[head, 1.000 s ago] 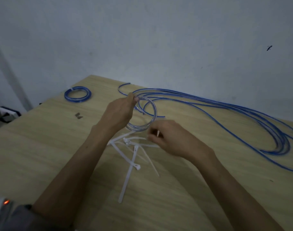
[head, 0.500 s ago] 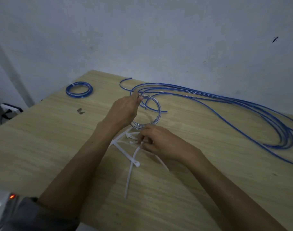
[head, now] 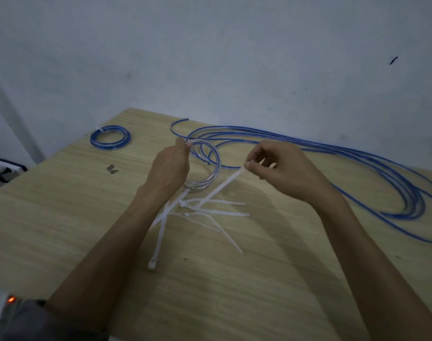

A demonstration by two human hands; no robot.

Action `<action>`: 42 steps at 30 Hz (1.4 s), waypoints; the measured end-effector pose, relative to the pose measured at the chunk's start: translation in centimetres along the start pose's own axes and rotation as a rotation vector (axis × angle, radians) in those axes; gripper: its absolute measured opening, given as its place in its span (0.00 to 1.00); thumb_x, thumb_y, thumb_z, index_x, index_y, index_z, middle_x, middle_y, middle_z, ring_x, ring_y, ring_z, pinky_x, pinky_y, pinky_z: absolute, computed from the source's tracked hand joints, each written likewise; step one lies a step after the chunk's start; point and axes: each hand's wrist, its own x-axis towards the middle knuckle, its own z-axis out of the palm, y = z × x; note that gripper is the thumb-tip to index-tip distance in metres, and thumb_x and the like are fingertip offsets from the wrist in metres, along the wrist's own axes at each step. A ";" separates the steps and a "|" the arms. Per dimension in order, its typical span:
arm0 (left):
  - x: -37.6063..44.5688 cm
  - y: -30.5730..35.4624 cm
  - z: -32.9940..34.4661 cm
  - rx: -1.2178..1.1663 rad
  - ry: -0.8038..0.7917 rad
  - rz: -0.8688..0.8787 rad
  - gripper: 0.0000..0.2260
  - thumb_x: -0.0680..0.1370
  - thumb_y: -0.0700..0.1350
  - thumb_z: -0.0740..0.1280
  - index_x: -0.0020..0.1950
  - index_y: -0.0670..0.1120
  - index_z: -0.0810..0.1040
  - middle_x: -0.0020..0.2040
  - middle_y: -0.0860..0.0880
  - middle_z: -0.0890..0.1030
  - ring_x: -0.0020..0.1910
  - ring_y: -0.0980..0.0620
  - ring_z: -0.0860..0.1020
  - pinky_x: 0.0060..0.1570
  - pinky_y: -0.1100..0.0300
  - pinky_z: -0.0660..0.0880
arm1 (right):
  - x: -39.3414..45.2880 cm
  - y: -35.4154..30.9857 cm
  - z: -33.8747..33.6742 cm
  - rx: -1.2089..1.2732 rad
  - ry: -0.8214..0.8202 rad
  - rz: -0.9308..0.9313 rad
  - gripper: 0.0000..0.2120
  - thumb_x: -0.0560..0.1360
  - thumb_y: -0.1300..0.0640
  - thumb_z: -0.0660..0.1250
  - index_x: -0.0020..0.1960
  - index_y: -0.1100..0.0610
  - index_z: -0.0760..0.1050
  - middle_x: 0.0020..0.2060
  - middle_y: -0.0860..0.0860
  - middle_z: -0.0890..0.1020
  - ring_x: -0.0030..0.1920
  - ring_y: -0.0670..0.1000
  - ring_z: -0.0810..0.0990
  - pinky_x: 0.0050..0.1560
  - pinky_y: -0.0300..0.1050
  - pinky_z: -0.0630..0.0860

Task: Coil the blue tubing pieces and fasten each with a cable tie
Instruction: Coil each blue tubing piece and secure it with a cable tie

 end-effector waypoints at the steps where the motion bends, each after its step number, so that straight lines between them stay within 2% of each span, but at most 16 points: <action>1: 0.0 -0.1 0.1 -0.002 0.012 -0.012 0.12 0.87 0.48 0.50 0.48 0.43 0.65 0.31 0.49 0.68 0.28 0.46 0.66 0.33 0.52 0.59 | 0.2 0.3 -0.2 0.059 0.070 0.027 0.04 0.76 0.56 0.72 0.43 0.49 0.80 0.37 0.43 0.83 0.37 0.45 0.81 0.42 0.42 0.79; 3: 0.0 -0.1 0.2 -0.004 0.029 -0.037 0.12 0.87 0.48 0.51 0.48 0.43 0.65 0.32 0.46 0.70 0.30 0.42 0.68 0.33 0.51 0.61 | 0.3 0.6 -0.1 0.175 0.225 0.076 0.04 0.75 0.55 0.72 0.42 0.50 0.79 0.37 0.46 0.84 0.37 0.52 0.82 0.44 0.54 0.82; 6: 0.1 0.0 0.2 -0.005 0.042 -0.074 0.11 0.87 0.47 0.51 0.48 0.43 0.65 0.34 0.44 0.72 0.32 0.41 0.70 0.34 0.51 0.62 | 0.5 0.6 1.3 0.228 0.341 0.130 0.04 0.74 0.55 0.72 0.41 0.51 0.79 0.37 0.49 0.85 0.39 0.52 0.83 0.45 0.57 0.82; 10: -0.1 0.6 0.3 -0.032 0.047 -0.060 0.12 0.87 0.48 0.50 0.48 0.44 0.65 0.32 0.47 0.71 0.32 0.40 0.71 0.33 0.51 0.61 | 0.5 0.9 4.2 0.274 0.386 0.252 0.05 0.72 0.55 0.73 0.39 0.52 0.79 0.36 0.48 0.84 0.37 0.47 0.82 0.43 0.55 0.82; 13: -0.5 1.3 0.8 -0.045 0.030 -0.021 0.11 0.87 0.47 0.51 0.48 0.44 0.65 0.32 0.49 0.69 0.33 0.42 0.68 0.34 0.51 0.61 | 0.3 0.6 6.1 0.463 0.398 0.355 0.05 0.73 0.57 0.75 0.42 0.57 0.80 0.37 0.52 0.85 0.31 0.46 0.79 0.33 0.42 0.77; 15: -0.6 1.8 1.1 -0.047 0.007 -0.005 0.10 0.87 0.48 0.51 0.50 0.45 0.65 0.34 0.47 0.71 0.35 0.40 0.70 0.36 0.51 0.61 | 0.0 -0.1 7.0 0.611 0.371 0.429 0.05 0.73 0.60 0.75 0.44 0.61 0.80 0.38 0.55 0.85 0.29 0.45 0.78 0.30 0.36 0.73; 20: -0.6 2.7 1.8 -0.038 -0.042 0.020 0.14 0.86 0.48 0.51 0.57 0.40 0.71 0.43 0.39 0.80 0.43 0.35 0.78 0.38 0.51 0.63 | -0.2 -0.6 7.8 0.802 0.245 0.507 0.07 0.74 0.62 0.74 0.51 0.60 0.81 0.40 0.52 0.87 0.28 0.45 0.76 0.31 0.38 0.71; 22: -0.8 3.0 1.9 -0.050 -0.054 0.063 0.15 0.86 0.48 0.51 0.59 0.41 0.72 0.45 0.40 0.82 0.43 0.36 0.78 0.38 0.51 0.63 | -0.2 -0.6 7.7 0.784 0.211 0.472 0.07 0.74 0.62 0.73 0.52 0.58 0.81 0.43 0.53 0.88 0.28 0.46 0.76 0.31 0.37 0.71; 25: -1.2 3.7 1.7 -0.139 -0.046 0.133 0.15 0.86 0.49 0.52 0.58 0.41 0.74 0.37 0.45 0.76 0.36 0.41 0.74 0.36 0.53 0.61 | -0.2 -0.3 7.4 0.764 0.185 0.409 0.06 0.75 0.62 0.73 0.52 0.59 0.82 0.44 0.55 0.88 0.29 0.47 0.75 0.32 0.35 0.73; 29: -1.6 4.0 1.2 -0.320 -0.041 0.151 0.17 0.86 0.51 0.52 0.59 0.43 0.77 0.35 0.48 0.76 0.36 0.47 0.75 0.37 0.52 0.67 | -0.1 -0.2 6.9 0.670 0.159 0.339 0.04 0.75 0.62 0.73 0.50 0.59 0.84 0.45 0.57 0.87 0.31 0.42 0.77 0.33 0.36 0.75; 32: -1.8 4.7 0.7 -0.433 -0.049 0.129 0.17 0.86 0.49 0.53 0.60 0.43 0.79 0.35 0.54 0.75 0.35 0.58 0.74 0.38 0.63 0.68 | 0.0 0.1 6.5 0.569 0.143 0.275 0.05 0.76 0.60 0.74 0.51 0.59 0.84 0.43 0.53 0.87 0.33 0.39 0.79 0.33 0.36 0.74; 34: -1.9 5.3 0.5 -0.543 -0.052 0.104 0.16 0.86 0.47 0.54 0.60 0.43 0.80 0.33 0.58 0.73 0.34 0.65 0.74 0.37 0.71 0.66 | 0.1 0.2 6.4 0.475 0.127 0.227 0.05 0.76 0.57 0.73 0.51 0.56 0.85 0.42 0.48 0.87 0.38 0.39 0.81 0.38 0.39 0.76; 36: -1.7 5.5 0.5 -0.652 -0.069 0.045 0.14 0.86 0.46 0.56 0.62 0.45 0.80 0.33 0.58 0.73 0.34 0.65 0.73 0.40 0.69 0.68 | 0.1 0.4 6.3 0.409 0.124 0.189 0.05 0.76 0.55 0.73 0.51 0.54 0.85 0.42 0.46 0.87 0.41 0.40 0.83 0.43 0.45 0.79; 38: -1.7 5.5 0.7 -0.724 -0.091 -0.008 0.12 0.86 0.46 0.57 0.61 0.49 0.80 0.31 0.58 0.73 0.34 0.61 0.71 0.39 0.65 0.69 | 0.1 0.4 6.2 0.380 0.120 0.157 0.06 0.75 0.54 0.74 0.52 0.53 0.85 0.43 0.45 0.87 0.36 0.40 0.80 0.43 0.45 0.78; 40: -1.8 5.6 0.6 -0.761 -0.121 -0.054 0.12 0.86 0.46 0.57 0.60 0.49 0.80 0.30 0.61 0.75 0.32 0.62 0.70 0.37 0.69 0.68 | 0.1 0.4 6.2 0.315 0.102 0.122 0.07 0.74 0.55 0.75 0.53 0.51 0.85 0.43 0.44 0.86 0.30 0.41 0.76 0.39 0.39 0.75; 42: -2.0 5.7 0.6 -0.788 -0.154 -0.064 0.12 0.86 0.47 0.57 0.58 0.48 0.80 0.30 0.61 0.74 0.32 0.62 0.70 0.37 0.70 0.68 | 0.2 0.5 6.3 0.179 0.137 0.044 0.07 0.75 0.56 0.74 0.53 0.51 0.85 0.41 0.41 0.84 0.29 0.45 0.76 0.37 0.35 0.72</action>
